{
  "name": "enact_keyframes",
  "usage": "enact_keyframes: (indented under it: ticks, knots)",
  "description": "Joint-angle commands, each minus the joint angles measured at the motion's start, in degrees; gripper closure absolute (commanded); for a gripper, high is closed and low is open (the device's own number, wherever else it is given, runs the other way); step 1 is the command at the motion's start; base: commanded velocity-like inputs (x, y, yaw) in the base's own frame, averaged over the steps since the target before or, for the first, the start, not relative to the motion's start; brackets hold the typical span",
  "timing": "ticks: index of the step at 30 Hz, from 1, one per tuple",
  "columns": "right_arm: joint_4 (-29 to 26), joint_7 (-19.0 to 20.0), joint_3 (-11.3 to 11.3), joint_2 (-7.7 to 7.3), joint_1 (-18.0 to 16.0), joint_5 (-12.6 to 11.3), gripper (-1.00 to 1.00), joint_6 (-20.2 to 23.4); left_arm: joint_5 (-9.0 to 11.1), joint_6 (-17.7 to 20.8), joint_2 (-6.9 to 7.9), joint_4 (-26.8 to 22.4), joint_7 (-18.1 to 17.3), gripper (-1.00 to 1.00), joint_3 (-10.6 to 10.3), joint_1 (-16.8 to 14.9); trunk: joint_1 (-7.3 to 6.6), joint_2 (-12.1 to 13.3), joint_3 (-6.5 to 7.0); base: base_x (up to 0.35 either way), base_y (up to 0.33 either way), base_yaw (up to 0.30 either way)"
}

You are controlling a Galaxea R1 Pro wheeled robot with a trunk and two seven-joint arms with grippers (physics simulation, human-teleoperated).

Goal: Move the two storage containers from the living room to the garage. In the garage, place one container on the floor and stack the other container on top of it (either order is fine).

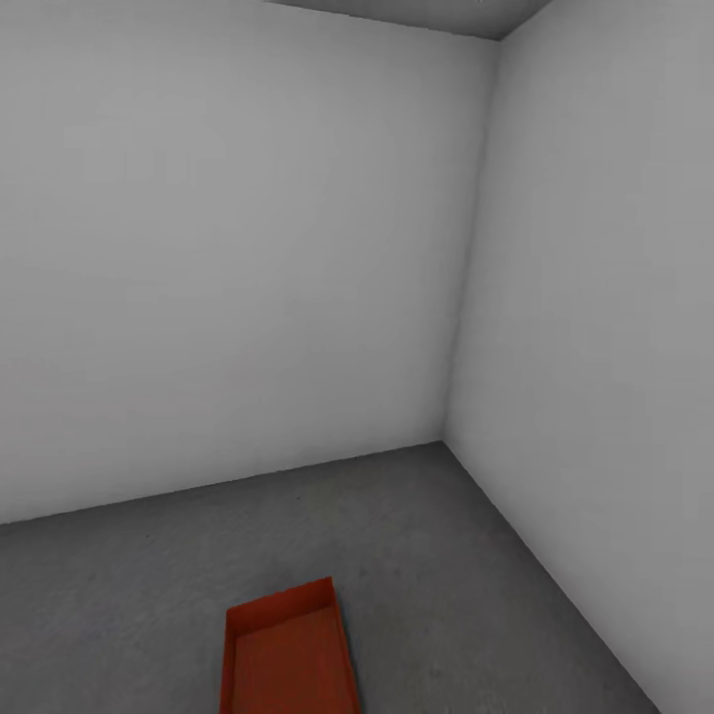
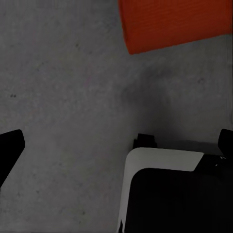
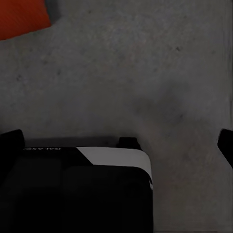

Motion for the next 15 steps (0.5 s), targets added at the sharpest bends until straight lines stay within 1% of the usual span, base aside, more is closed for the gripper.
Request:
enact_keyframes:
  ticks: [1,6,9,15]
  knots:
    - [0.28,-0.06,0.48,0.03,-0.08,-0.53,-1.0,-0.24,0.34,0.18,-0.03,-0.03,0.09,-1.0,0.05,-0.03,0.02,-0.1,-0.11,0.0,0.0,-0.286]
    - [0.53,-0.01,0.48,-0.07,0.28,-0.53,-1.0,-0.24,0.44,0.2,-0.15,-0.03,0.09,-1.0,0.09,-0.03,0.02,-0.1,-0.11,0.0,0.0,-0.286]
    - [0.56,0.01,0.48,-0.08,1.13,-0.5,-1.0,-0.29,0.49,0.17,-0.31,-0.03,0.09,-1.0,0.12,-0.03,0.02,-0.1,-0.11,0.0,0.0,-0.286]
    - [0.58,0.09,0.48,-0.09,3.07,-0.45,-1.0,-0.32,0.62,0.16,-2.43,-0.03,0.09,-1.0,0.21,-0.03,0.02,-0.1,-0.11,0.0,0.0,-0.286]
